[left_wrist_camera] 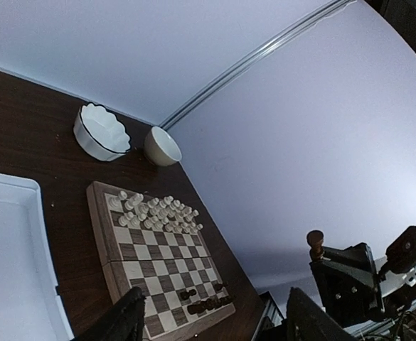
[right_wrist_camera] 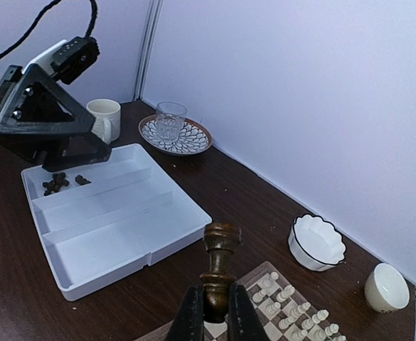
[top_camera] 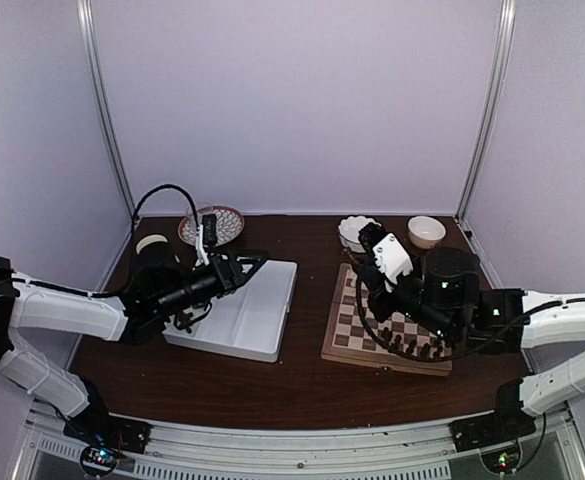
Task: Set up the chess pieces on the board
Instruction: Pass from the left arm to the right, then adjust the bishop.
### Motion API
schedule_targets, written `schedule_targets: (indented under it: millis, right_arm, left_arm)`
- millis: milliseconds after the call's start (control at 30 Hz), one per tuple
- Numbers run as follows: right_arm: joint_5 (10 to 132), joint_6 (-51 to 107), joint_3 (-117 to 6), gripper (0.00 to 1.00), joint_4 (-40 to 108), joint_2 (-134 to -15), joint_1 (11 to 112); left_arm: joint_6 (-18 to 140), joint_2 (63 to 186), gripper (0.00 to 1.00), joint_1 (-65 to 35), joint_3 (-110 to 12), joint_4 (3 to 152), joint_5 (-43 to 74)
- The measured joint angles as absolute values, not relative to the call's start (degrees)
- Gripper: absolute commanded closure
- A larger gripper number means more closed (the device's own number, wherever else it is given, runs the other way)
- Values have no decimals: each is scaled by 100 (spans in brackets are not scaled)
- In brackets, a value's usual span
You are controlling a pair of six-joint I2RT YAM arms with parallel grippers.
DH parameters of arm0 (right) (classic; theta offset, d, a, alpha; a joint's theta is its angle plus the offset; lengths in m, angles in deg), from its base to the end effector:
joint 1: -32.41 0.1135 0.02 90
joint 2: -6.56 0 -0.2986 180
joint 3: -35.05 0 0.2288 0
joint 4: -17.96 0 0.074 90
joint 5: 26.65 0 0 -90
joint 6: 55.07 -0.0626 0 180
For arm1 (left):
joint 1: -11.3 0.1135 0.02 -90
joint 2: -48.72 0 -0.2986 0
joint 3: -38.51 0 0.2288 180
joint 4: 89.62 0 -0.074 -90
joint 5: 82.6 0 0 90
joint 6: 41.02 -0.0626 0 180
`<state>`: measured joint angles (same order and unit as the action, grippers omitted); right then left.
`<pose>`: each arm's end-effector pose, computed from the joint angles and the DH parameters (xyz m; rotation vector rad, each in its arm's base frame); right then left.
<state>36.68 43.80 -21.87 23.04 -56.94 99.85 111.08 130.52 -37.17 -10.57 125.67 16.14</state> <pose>0.1185 0.2121 0.3282 -0.8071 1.5687 0.3322 0.1955 -0.2351 0.2915 -0.0696 1.7746 -1.5990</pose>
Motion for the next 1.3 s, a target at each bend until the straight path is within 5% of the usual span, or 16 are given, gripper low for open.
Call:
schedule_targets:
  millis: [400,733,1300]
  right_arm:
    - [7143,3129,-3260,100,3666,-6490,8779]
    - [9062,2865,-4016,100,4310,-7768,8726]
    - [10389,2640,-4208,100,4347,-8791,8722]
  left_arm:
    - [7071,11343,33,-3380,-1581,9450,2116]
    - [4411,11852,35,-3754,56,10639,2608]
    - [2370,12036,37,-4268,156,11293,2604]
